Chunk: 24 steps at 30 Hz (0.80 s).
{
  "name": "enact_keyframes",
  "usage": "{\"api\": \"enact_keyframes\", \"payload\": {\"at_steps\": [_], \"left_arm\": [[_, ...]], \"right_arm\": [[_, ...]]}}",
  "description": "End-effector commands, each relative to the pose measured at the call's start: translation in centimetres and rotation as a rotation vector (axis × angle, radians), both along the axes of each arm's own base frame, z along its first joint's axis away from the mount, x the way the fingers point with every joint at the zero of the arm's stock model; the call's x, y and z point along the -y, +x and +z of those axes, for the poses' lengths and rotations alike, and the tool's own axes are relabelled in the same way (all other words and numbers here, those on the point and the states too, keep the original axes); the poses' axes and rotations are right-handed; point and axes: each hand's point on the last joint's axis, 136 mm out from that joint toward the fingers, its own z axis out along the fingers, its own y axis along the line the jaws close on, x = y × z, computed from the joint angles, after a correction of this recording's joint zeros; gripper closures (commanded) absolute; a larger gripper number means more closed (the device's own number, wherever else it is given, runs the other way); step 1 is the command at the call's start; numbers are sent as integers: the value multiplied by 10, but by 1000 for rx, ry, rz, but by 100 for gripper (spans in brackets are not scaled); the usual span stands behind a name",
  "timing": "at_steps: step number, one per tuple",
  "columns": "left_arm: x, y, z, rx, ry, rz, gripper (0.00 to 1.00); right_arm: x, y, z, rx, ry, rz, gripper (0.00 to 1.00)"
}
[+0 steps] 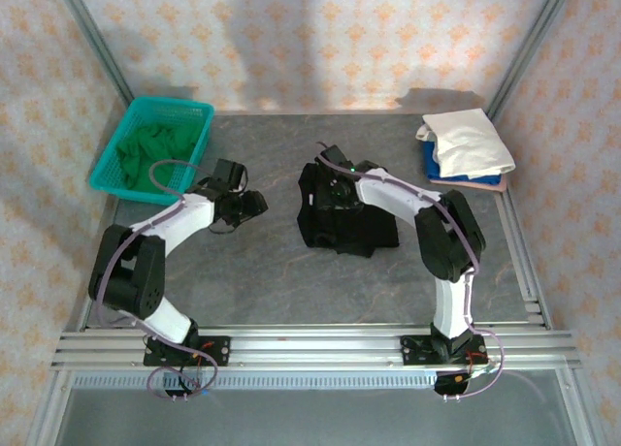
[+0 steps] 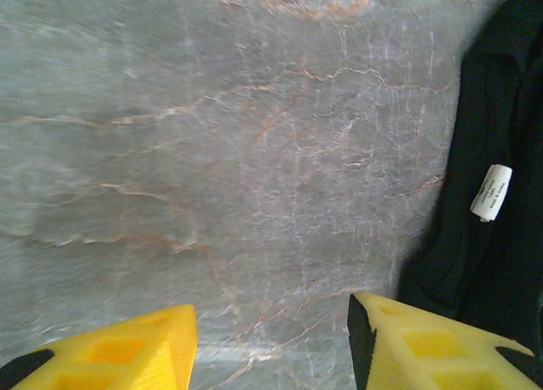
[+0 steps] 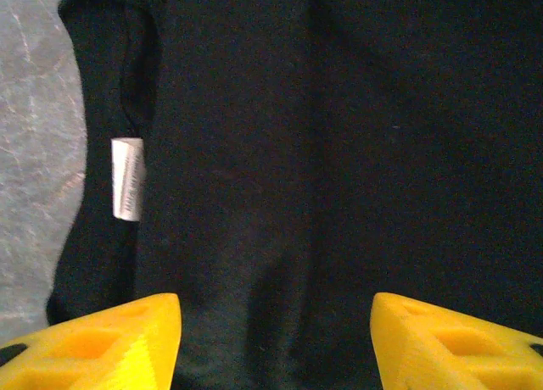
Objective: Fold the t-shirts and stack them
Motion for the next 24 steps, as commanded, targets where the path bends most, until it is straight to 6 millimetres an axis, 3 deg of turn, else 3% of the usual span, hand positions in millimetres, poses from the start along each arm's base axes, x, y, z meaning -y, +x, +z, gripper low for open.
{"api": "enact_keyframes", "payload": {"at_steps": [1,3,7,11,14,17,24], "left_arm": [[36,17,1,34,-26,-78,50],[58,25,-10,9,-56,-119,58],[85,30,-31,-19,-70,-159,61],[99,31,-55,-56,-133,-158,77],[105,32,-62,-59,-161,-160,89],[107,31,-64,-57,-176,-158,94],[111,33,-66,-53,-209,-157,100]], "right_arm": [[-11,0,-19,-58,20,-28,41],[-20,2,-24,-78,21,-15,43],[-23,2,-29,-95,-37,-10,50],[-22,4,-24,-85,-38,-25,70],[-28,4,-13,-74,-1,-25,89],[-37,4,0,-56,40,-14,100],[-56,0,31,-19,134,1,100]]}}
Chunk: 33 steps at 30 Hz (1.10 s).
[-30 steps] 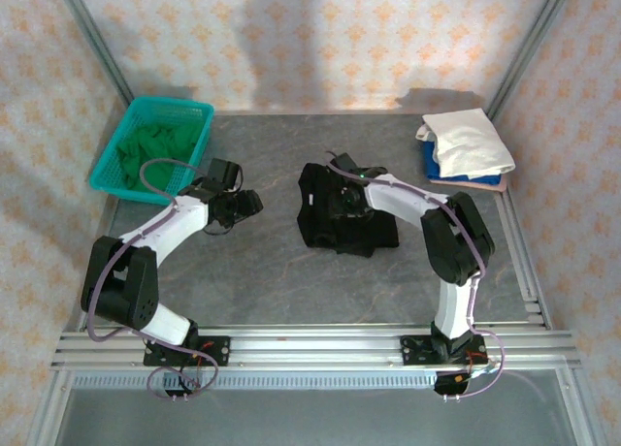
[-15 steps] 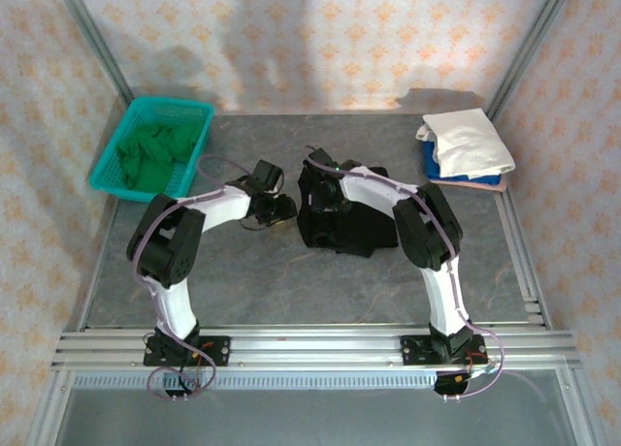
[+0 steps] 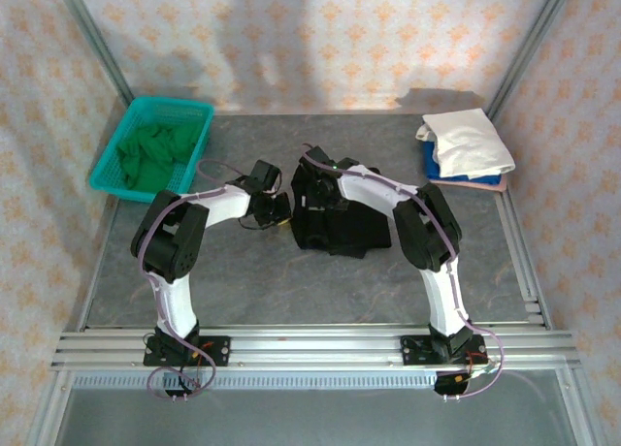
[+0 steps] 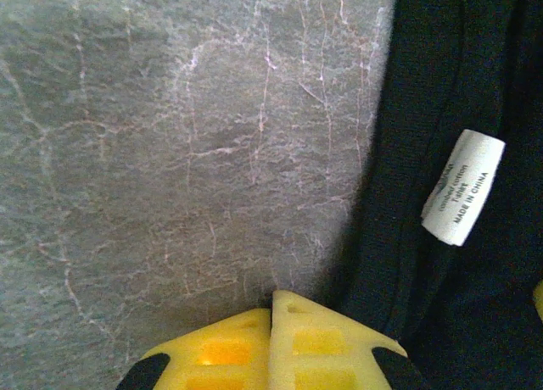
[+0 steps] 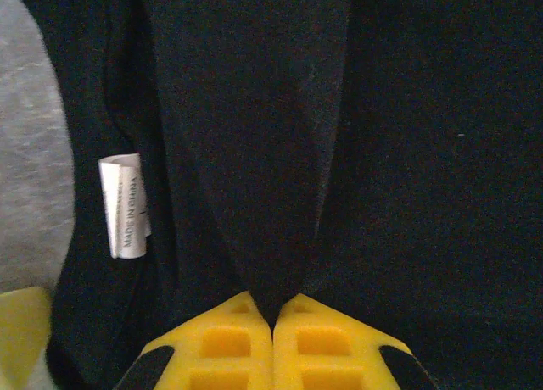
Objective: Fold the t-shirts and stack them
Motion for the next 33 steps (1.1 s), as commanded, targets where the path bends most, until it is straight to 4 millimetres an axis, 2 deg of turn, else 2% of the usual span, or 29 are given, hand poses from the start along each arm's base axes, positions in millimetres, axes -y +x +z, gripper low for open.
{"api": "enact_keyframes", "payload": {"at_steps": [1,4,9,15,23,26,28,29,30,33], "left_arm": [[34,11,-16,52,-108,-51,100],[35,12,-16,55,-120,-44,100],[35,12,-13,65,-139,-36,100],[31,13,-12,72,-148,-27,100],[14,12,-14,69,-155,3,100],[6,12,-8,80,-158,18,100],[-1,7,-9,62,-147,25,100],[-5,6,0,77,-147,26,100],[-11,3,3,75,-139,38,100],[-36,-17,5,42,-115,90,100]], "right_arm": [[-22,1,56,86,110,10,100],[-28,0,67,107,134,17,100],[-39,0,69,99,174,25,100],[-63,-5,80,123,224,77,100],[-84,-9,64,93,279,125,100],[-82,-4,41,86,233,126,100],[-75,-3,21,52,170,117,100],[-71,-3,15,39,154,110,100],[-67,-2,13,32,148,107,99],[-55,-1,17,42,136,100,85]]}}
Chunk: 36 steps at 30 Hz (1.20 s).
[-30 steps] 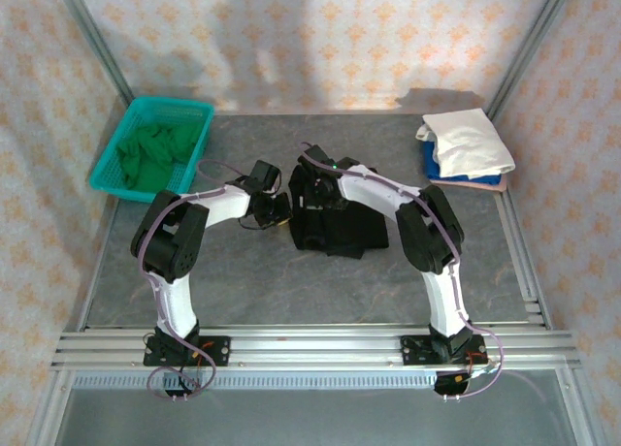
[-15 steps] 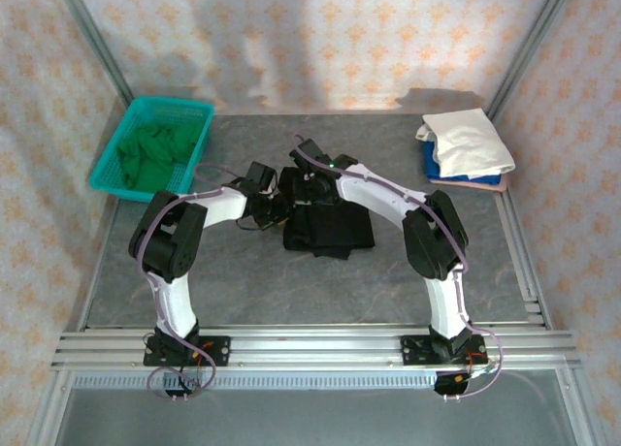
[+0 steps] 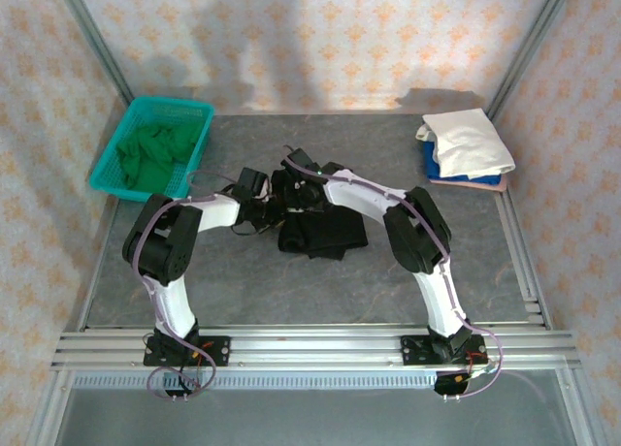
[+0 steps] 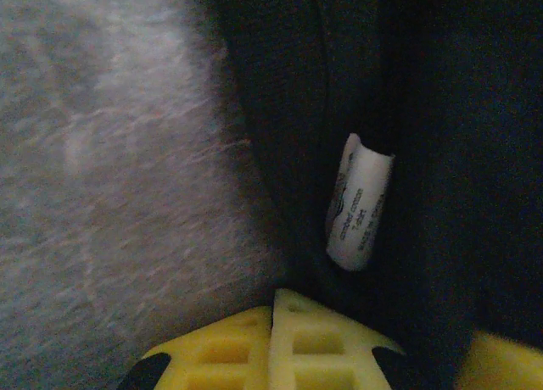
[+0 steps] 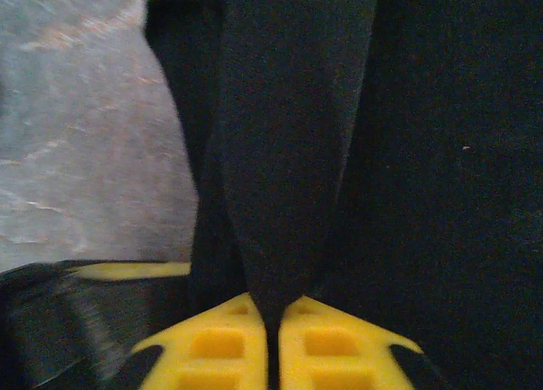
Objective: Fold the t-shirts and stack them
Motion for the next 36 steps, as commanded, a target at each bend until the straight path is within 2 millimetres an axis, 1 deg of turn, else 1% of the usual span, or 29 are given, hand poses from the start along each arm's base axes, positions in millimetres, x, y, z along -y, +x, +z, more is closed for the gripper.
{"api": "enact_keyframes", "payload": {"at_steps": [1,3,7,9,11,13,14,15,16,18,19,22,24,26,29,32,34,36], "left_arm": [[-30,-17,3,-15,39,61,100],[-40,-30,5,-27,63,72,100],[-50,-48,11,-41,100,77,96],[-55,-52,14,-37,118,84,94],[-64,-56,18,-41,145,96,90],[-76,-59,23,-42,164,112,80],[-82,-60,26,-40,171,122,74],[-89,-62,30,-38,185,132,65],[-96,-63,34,-34,200,144,58],[-111,-65,42,-27,237,166,52],[-117,-66,46,-20,250,175,50],[-131,-67,54,-10,264,206,46],[-137,-66,58,0,271,220,42],[-140,-65,62,13,279,225,37],[-142,-62,66,24,287,224,33],[-143,-60,69,36,289,222,29],[-143,-58,72,49,290,220,26],[-144,-58,73,53,299,219,23]], "right_arm": [[16,7,13,44,-30,-9,77],[19,5,24,66,-31,8,62],[19,-4,45,121,-18,38,52],[18,-10,52,152,-21,53,50],[18,-14,54,180,-22,61,45],[17,-15,49,186,-17,63,40],[17,-14,44,178,-25,61,39],[16,-15,38,171,-39,66,39],[16,-15,28,159,-67,70,39],[15,-16,13,140,-109,86,38],[16,-18,2,119,-129,96,37],[25,-21,-11,99,-186,108,33],[36,-23,-13,106,-242,122,29],[53,-24,-11,121,-329,137,25],[83,-27,-11,113,-449,159,21],[112,-29,-8,94,-500,152,18],[129,-30,-1,92,-520,130,16],[136,-30,9,105,-519,117,15]]}}
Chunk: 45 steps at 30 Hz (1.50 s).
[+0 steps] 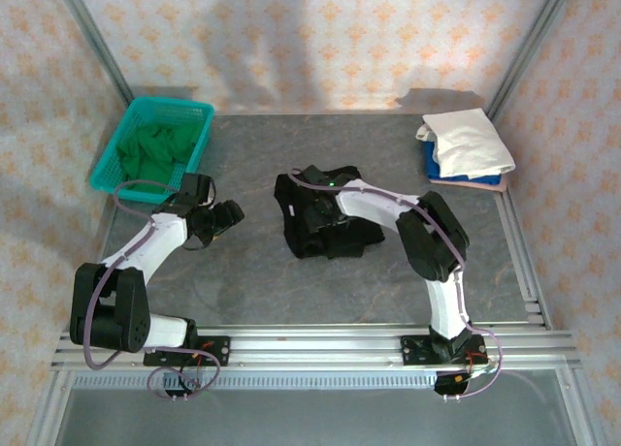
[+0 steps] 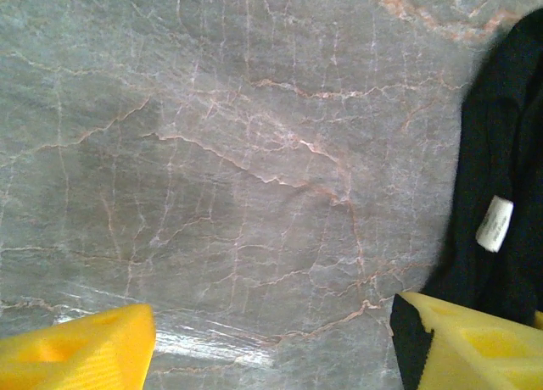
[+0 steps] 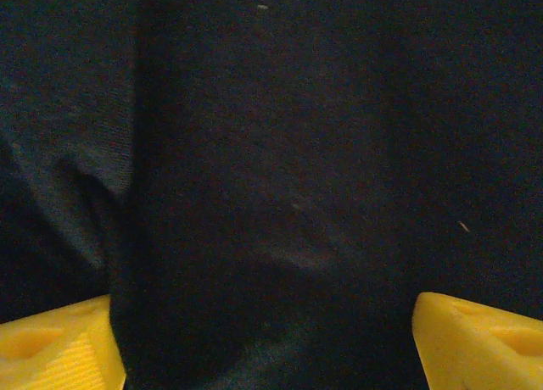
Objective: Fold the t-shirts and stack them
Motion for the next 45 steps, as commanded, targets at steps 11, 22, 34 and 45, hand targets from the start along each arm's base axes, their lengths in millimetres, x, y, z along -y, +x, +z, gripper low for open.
{"api": "enact_keyframes", "payload": {"at_steps": [11,22,34,45], "left_arm": [[-12,1,13,25,67,-7,15],[-13,1,11,20,77,-15,12],[-13,-1,1,-3,76,-21,10],[-14,-1,-2,-18,85,-29,10]], "right_arm": [[-44,-8,50,125,118,87,5],[-65,2,33,112,43,128,6],[-81,11,0,78,-42,131,9],[-25,15,-34,78,-393,62,61]]}}
